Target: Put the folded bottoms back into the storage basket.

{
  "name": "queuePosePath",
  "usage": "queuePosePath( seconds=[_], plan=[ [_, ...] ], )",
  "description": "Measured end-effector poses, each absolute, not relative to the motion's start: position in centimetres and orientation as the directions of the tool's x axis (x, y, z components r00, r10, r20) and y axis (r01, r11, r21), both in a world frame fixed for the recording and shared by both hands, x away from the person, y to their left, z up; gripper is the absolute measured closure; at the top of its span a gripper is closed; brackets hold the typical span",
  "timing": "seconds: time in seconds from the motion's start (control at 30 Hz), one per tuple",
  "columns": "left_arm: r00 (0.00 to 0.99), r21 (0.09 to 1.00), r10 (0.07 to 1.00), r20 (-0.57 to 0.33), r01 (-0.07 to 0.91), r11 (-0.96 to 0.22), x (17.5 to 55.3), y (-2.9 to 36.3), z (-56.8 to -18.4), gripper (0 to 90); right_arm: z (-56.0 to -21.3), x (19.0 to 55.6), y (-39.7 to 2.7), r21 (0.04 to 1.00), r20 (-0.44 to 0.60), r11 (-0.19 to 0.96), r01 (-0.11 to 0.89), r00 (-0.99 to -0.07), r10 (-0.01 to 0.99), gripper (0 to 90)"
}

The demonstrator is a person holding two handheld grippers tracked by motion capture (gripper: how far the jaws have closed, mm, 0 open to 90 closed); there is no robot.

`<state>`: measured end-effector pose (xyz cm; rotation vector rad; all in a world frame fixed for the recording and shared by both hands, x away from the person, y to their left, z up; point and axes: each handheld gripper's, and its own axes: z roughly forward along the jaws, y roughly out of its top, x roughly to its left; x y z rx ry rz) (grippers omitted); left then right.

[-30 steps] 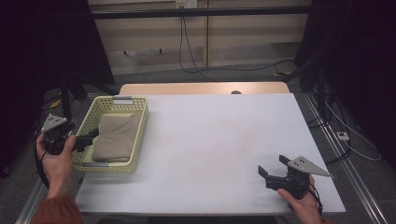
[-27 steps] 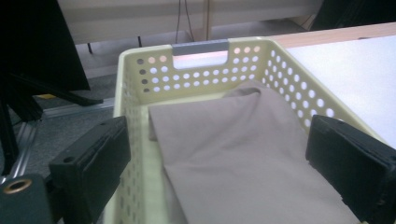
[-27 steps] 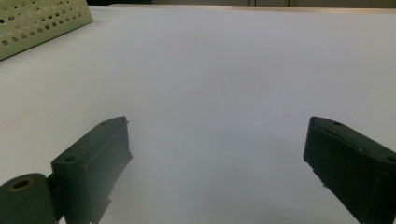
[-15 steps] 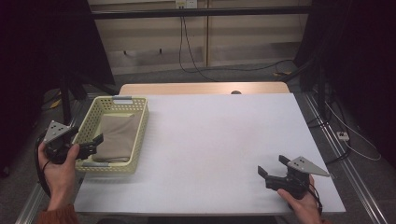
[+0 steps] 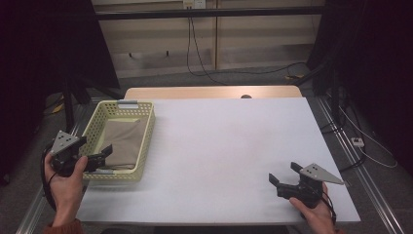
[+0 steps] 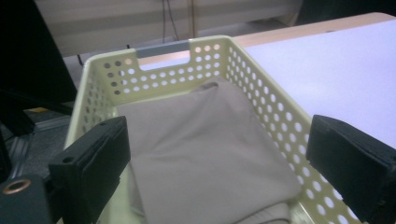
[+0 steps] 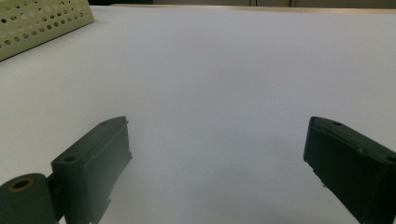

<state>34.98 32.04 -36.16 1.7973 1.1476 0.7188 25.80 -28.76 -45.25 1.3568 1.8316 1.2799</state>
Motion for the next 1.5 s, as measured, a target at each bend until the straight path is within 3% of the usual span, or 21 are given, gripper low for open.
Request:
queuePosePath(
  seconds=[0.47, 1.5],
  plan=[
    [0.464, 0.890, 0.884, 0.058, 0.376, -0.256, 34.5, 29.7, -35.5, 6.1, -45.2, 25.8, -28.7, 0.904, 0.120, 0.050, 0.425, -0.365, 0.923, 6.8],
    [0.605, 0.890, 0.794, 0.054, 0.332, -0.313, 34.9, 23.0, -35.7, 5.9, -45.2, 25.7, -28.7, 0.905, 0.118, 0.055, 0.422, -0.371, 0.921, 6.7]
  ],
)
